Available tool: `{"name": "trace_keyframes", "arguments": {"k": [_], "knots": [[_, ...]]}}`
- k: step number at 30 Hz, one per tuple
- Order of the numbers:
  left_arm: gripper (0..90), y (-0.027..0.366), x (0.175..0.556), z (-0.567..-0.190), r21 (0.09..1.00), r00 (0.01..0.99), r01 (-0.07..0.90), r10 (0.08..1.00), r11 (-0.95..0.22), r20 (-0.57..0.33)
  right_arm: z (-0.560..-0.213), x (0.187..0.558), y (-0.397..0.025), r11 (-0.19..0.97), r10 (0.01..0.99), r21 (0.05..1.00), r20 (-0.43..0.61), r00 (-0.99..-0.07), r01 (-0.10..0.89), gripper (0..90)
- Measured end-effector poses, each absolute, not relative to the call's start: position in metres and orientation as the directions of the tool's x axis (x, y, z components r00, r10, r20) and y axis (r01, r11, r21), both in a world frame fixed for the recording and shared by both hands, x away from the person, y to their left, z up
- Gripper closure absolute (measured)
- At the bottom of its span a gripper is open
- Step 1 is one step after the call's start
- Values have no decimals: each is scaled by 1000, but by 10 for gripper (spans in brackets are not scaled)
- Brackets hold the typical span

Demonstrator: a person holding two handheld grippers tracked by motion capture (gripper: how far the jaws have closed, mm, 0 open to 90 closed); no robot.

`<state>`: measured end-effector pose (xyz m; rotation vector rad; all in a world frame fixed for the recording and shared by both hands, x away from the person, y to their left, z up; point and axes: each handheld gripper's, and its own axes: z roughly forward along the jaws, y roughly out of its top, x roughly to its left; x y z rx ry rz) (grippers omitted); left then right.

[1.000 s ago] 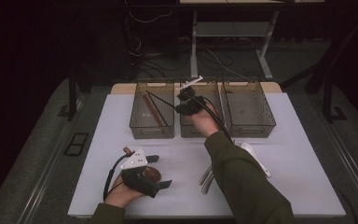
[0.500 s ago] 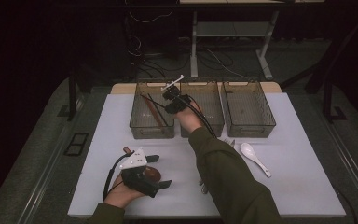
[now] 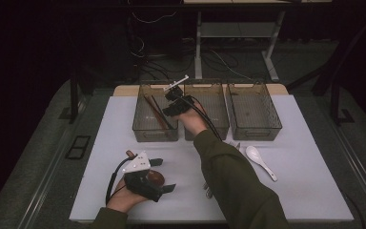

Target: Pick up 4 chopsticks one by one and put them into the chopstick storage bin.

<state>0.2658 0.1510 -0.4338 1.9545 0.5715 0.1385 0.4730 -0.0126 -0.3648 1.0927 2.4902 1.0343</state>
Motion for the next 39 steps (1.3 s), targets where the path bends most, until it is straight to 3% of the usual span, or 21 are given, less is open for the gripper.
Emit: {"name": "trace_keyframes", "arguments": {"k": [9, 23, 39], "knots": [[0, 152, 266, -434, 879, 878, 331, 453, -342, -155, -351, 458, -21, 473, 644, 718, 114, -757, 511, 446], [0, 156, 262, -436, 871, 864, 346, 480, -350, -150, -340, 425, -72, 441, 565, 779, 145, -812, 446, 371], [0, 157, 259, -437, 867, 860, 350, 489, -354, -148, -351, 376, -140, 370, 561, 831, 158, -813, 417, 198]]}}
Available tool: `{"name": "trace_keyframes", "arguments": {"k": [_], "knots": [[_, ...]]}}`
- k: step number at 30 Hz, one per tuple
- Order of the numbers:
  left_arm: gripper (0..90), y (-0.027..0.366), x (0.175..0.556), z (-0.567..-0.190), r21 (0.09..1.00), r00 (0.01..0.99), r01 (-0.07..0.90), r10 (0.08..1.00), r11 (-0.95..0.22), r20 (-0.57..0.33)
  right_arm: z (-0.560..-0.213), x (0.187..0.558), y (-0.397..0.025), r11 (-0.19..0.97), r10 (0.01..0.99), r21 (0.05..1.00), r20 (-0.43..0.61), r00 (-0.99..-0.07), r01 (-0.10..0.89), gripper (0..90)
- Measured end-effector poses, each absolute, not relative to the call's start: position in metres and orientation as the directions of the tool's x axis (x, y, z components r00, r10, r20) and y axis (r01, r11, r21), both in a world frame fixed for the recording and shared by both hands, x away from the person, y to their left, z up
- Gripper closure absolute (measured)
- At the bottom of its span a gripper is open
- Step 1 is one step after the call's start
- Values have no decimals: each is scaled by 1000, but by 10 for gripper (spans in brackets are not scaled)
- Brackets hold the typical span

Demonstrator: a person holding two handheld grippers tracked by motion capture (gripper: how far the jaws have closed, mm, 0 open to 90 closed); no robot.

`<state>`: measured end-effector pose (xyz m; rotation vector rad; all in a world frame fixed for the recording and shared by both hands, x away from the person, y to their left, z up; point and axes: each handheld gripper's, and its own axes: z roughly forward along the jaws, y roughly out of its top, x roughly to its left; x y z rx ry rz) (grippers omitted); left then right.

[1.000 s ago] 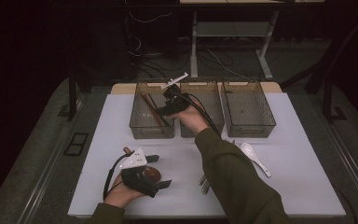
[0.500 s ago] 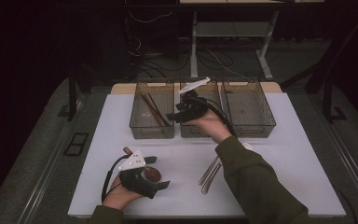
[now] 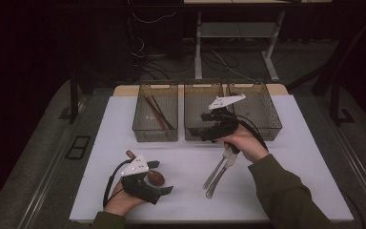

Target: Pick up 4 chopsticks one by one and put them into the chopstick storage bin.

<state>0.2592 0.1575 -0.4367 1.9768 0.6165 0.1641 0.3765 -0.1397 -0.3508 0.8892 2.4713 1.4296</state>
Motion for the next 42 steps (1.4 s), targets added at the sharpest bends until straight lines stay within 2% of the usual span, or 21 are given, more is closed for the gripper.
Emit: {"name": "trace_keyframes", "arguments": {"k": [9, 30, 42], "knots": [[0, 153, 263, -437, 866, 865, 345, 480, -362, -144, -369, 350, -171, 386, 558, 835, 128, -820, 393, 180], [0, 152, 261, -433, 871, 863, 337, 486, -357, -135, -409, 299, -242, 315, 590, 844, 184, -786, 434, 178], [0, 152, 261, -432, 871, 864, 334, 486, -361, -130, -430, 270, -277, 313, 626, 839, 170, -762, 444, 178]]}}
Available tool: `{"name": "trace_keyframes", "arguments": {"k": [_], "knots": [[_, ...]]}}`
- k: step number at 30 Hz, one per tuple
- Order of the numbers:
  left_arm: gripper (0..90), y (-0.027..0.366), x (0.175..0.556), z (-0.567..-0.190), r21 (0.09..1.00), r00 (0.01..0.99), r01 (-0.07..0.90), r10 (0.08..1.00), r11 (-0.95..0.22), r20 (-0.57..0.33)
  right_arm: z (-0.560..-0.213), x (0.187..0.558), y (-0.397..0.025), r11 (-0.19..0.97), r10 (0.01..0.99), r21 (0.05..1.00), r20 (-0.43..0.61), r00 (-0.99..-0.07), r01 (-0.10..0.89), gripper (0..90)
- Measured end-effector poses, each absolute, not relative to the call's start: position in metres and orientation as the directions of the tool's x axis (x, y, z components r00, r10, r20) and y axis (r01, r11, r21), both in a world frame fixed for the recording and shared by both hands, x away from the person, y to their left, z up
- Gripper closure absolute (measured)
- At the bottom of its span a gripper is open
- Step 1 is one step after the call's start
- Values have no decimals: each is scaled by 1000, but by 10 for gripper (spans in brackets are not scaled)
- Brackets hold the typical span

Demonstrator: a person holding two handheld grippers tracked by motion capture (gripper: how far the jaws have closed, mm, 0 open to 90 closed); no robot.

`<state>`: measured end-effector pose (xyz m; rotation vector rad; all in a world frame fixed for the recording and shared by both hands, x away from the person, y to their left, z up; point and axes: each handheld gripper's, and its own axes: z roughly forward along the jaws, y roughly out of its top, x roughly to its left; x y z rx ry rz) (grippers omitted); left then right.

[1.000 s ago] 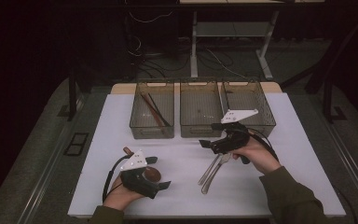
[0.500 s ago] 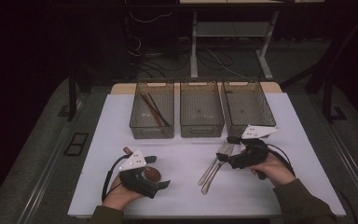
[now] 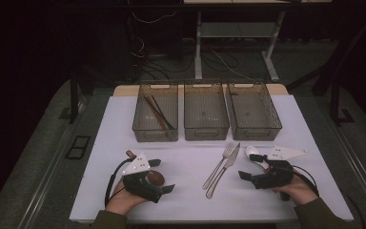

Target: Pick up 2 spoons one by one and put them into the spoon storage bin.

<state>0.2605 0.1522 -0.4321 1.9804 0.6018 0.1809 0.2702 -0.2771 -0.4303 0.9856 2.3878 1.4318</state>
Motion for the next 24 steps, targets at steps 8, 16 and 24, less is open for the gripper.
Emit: {"name": "trace_keyframes", "arguments": {"k": [8, 16, 24], "knots": [[0, 152, 260, -432, 868, 863, 335, 489, -367, -126, -437, 260, -293, 317, 637, 839, 158, -755, 443, 178], [43, 154, 263, -428, 864, 853, 337, 510, -374, -112, -443, 250, -304, 311, 644, 832, 170, -746, 458, 178], [328, 161, 278, -421, 856, 835, 344, 543, -386, -91, -444, 250, -300, 345, 638, 826, 143, -757, 446, 178]]}}
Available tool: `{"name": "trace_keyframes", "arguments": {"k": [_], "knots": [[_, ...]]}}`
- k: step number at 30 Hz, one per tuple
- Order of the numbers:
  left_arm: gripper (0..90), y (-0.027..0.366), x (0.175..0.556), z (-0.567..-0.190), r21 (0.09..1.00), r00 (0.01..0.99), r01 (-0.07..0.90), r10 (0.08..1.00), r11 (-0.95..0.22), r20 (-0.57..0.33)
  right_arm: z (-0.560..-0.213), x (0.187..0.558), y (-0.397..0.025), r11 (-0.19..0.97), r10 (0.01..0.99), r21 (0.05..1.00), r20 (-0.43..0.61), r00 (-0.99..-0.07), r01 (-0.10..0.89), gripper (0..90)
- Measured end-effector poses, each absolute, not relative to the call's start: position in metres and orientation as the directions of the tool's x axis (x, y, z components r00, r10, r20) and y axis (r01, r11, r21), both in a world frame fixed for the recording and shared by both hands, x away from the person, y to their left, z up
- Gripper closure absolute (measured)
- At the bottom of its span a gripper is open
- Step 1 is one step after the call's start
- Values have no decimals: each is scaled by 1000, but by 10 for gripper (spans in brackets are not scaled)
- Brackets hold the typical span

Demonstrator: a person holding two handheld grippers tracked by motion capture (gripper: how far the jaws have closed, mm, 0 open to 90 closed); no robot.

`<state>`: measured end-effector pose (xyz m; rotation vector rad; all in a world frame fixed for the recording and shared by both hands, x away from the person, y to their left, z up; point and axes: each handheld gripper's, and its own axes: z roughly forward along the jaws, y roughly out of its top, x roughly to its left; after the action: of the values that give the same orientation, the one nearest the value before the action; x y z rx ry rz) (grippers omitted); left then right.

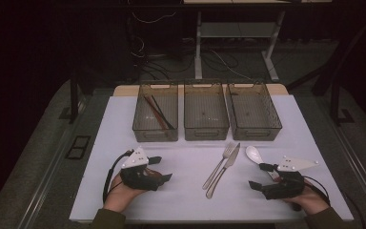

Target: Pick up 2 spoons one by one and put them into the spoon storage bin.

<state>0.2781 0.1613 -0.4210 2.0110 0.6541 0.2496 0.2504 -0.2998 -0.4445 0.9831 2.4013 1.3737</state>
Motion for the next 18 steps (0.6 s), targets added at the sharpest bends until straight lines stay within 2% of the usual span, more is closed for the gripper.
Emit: {"name": "trace_keyframes", "arguments": {"k": [5, 11, 13, 18], "knots": [[581, 166, 291, -418, 842, 813, 365, 577, -398, -80, -445, 250, -297, 355, 630, 823, 139, -764, 443, 178], [831, 172, 311, -422, 803, 771, 425, 632, -418, -79, -445, 251, -297, 359, 633, 819, 140, -761, 449, 178], [880, 175, 315, -424, 787, 759, 439, 647, -434, -67, -445, 252, -297, 359, 632, 819, 139, -762, 448, 178], [888, 187, 323, -428, 748, 722, 491, 689, -446, -62, -446, 251, -295, 365, 626, 817, 140, -767, 447, 178]]}}
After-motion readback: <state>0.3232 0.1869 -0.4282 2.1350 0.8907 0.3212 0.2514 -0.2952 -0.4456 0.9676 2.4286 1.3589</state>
